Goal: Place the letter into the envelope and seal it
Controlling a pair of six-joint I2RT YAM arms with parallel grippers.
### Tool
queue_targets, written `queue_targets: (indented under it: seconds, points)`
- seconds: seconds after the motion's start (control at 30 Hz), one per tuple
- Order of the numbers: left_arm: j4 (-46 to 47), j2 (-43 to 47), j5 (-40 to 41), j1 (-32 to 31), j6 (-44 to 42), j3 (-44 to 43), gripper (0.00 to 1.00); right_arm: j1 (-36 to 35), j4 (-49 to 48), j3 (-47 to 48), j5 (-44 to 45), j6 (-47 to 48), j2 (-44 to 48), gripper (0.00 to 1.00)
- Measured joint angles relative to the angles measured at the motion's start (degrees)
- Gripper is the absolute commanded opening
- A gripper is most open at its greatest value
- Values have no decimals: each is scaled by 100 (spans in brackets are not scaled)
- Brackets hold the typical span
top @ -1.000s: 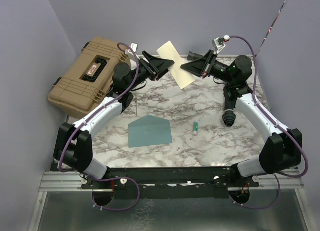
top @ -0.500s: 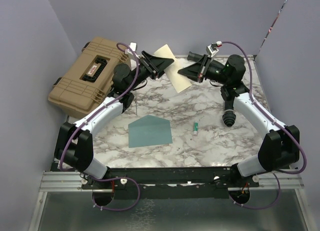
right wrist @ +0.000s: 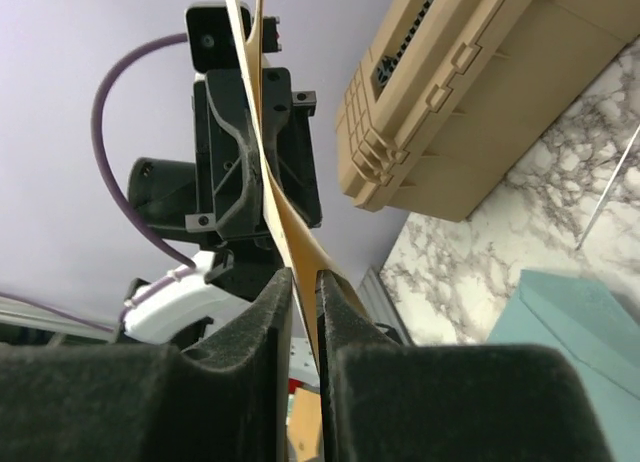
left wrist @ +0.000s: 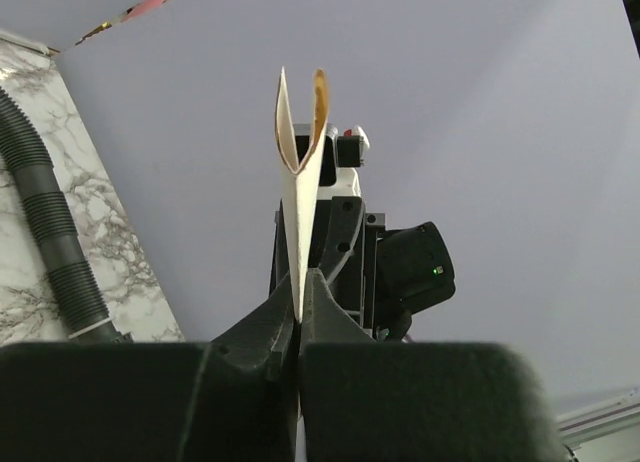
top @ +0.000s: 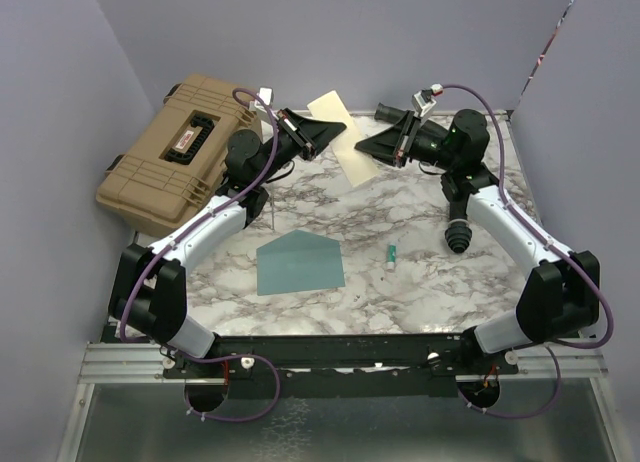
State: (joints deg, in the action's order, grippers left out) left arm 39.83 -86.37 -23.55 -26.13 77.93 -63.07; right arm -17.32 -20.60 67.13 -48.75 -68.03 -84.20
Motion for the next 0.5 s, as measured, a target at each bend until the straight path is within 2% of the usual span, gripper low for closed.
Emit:
queue_targets:
  seconds: [0.07,0.17,0.27,0.5]
  points:
    - [2,-2,2,0,-44,0,0,0,122,7,4,157,26,48]
    - [7,0,2,0,-94,0,0,0,442,48,7,573,162,63]
    - [15,0,-9,0,-120,0,0,0,769,286,-13,968,323,71]
    - [28,0,-275,0,-127,0,0,2,1401,846,-20,1893,562,78]
